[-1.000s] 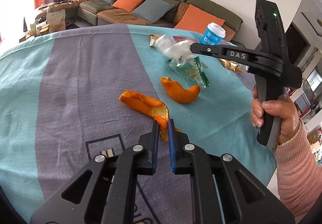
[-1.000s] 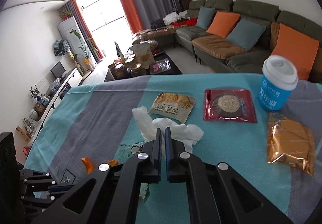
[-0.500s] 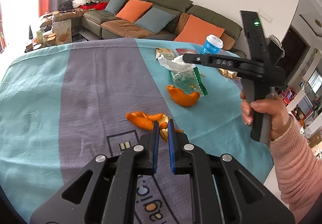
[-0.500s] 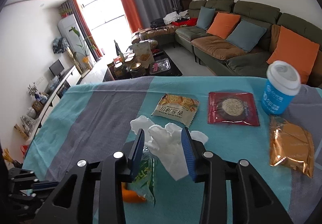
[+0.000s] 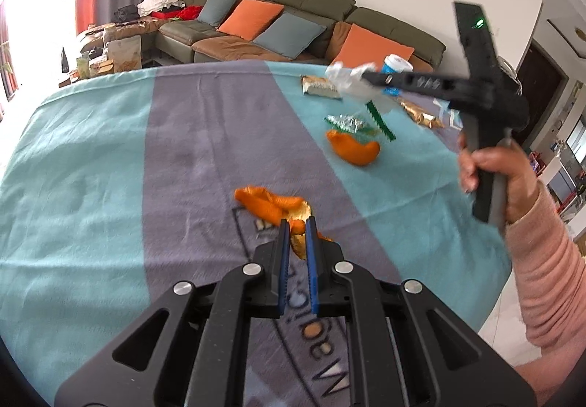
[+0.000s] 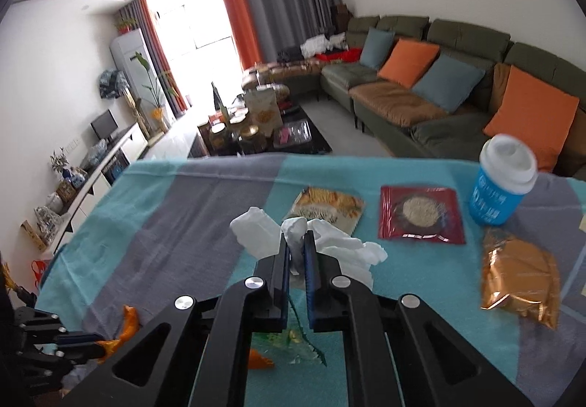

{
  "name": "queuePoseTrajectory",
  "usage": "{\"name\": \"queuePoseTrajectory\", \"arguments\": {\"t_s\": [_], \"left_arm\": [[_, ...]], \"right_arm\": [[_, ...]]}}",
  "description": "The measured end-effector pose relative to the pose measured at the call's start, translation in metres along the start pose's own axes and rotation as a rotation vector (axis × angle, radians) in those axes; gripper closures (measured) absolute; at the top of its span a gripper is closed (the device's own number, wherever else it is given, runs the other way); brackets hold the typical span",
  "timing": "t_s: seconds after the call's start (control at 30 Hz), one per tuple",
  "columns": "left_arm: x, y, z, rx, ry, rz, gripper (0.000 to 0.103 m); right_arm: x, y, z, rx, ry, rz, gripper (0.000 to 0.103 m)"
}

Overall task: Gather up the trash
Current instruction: 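Carry the orange peel and tissue with both tools over the teal bin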

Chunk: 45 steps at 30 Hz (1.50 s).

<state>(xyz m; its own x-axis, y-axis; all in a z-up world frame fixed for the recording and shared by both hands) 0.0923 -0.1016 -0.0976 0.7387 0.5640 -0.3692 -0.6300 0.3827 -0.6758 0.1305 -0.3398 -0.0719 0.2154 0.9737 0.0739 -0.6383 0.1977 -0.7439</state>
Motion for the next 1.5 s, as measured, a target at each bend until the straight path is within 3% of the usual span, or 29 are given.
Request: {"name": "queuePoseTrajectory", "arguments": {"t_s": [0.1,0.17,0.2,0.23,0.4,0.53,0.63,1.0,1.5], "left_arm": [[0.002,0.010,0.003,0.015,0.001,0.000,0.089],[0.002,0.013,0.004,0.020,-0.005,-0.007,0.069],[0.003,0.015,0.004,0.020,-0.020,-0.012,0.055],[0.002,0.016,0.003,0.020,-0.025,-0.015,0.054],[0.000,0.018,-0.004,0.035,-0.031,-0.028,0.056],[-0.001,0.018,-0.013,0.064,-0.025,-0.011,0.083],[-0.001,0.018,-0.012,0.058,-0.027,-0.011,0.088],[-0.004,0.020,0.021,-0.003,-0.066,-0.048,0.090],[0.021,0.033,0.096,-0.104,-0.141,0.001,0.091]], "right_arm": [[0.001,-0.003,0.015,-0.028,-0.018,-0.014,0.097],[0.004,-0.001,0.023,-0.037,-0.039,-0.022,0.097],[0.007,0.001,0.027,-0.041,-0.051,-0.026,0.097],[0.010,0.003,0.030,-0.043,-0.063,-0.027,0.097],[0.029,0.013,0.044,-0.050,-0.115,-0.017,0.097],[0.041,0.019,0.049,-0.053,-0.147,-0.019,0.097],[0.052,0.023,0.053,-0.054,-0.172,-0.011,0.097],[0.096,0.043,0.064,-0.039,-0.265,0.017,0.097],[0.157,0.053,0.065,-0.007,-0.381,0.058,0.097]]}}
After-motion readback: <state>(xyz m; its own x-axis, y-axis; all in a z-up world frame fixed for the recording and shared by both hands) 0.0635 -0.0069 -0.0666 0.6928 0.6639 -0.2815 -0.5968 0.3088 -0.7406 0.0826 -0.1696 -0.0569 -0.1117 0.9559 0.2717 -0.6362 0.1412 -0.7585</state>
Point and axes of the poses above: each gripper's, at about its wrist camera, not at the fingertips, and z roughly against the way its jaws point, x to its left, y to its underside, the point moved 6 cm from there along -z, roughly the way its jaws point, and after that the axes turned 12 degrees about y, right-handed, at the moved point
